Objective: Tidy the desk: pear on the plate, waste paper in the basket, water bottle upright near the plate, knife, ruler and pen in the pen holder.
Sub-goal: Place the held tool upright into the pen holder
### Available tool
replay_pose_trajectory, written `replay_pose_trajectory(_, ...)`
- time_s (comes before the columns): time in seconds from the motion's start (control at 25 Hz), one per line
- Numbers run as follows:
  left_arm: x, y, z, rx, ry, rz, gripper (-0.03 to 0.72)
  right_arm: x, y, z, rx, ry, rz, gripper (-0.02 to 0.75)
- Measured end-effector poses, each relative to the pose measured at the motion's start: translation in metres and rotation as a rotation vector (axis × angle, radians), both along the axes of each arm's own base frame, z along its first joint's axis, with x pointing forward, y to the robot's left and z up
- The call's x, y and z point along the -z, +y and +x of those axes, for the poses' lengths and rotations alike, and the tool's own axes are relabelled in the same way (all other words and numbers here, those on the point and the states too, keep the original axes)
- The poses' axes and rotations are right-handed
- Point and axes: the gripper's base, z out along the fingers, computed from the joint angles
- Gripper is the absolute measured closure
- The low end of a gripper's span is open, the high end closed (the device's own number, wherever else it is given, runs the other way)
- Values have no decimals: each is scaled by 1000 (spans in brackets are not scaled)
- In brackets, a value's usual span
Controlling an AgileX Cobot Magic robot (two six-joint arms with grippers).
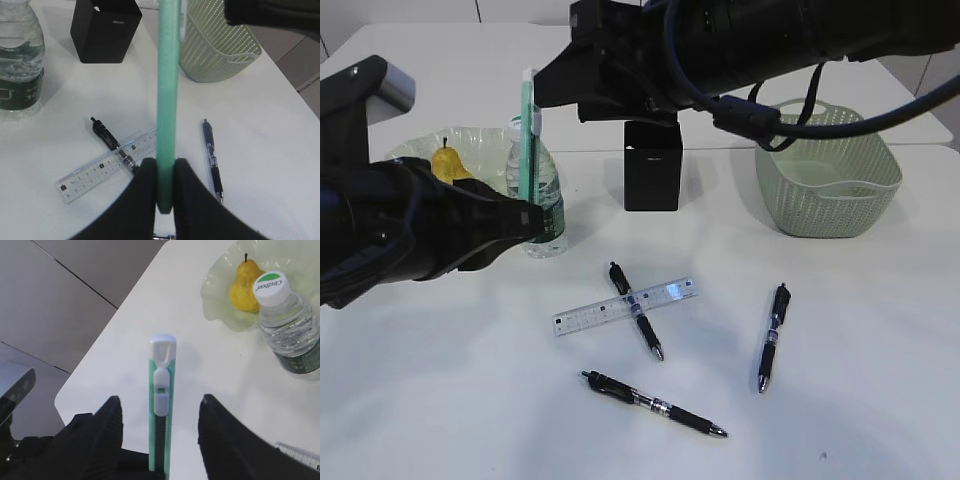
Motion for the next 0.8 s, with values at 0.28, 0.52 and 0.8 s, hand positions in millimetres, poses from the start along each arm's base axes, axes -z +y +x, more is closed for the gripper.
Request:
replay_pose_trajectory(0.28, 0, 0, 0, -1, -2, -2, 648, -4, 3, 2, -6, -34, 56, 346)
replay_pose_trajectory(0.52, -1, -7, -5, 34, -14, -3, 648, 12, 10, 7, -12, 10, 60, 342)
replay_pose_trajectory(0.8, 1, -12, -7, 63, -24, 10, 648, 12, 12, 7, -16, 4, 69, 342)
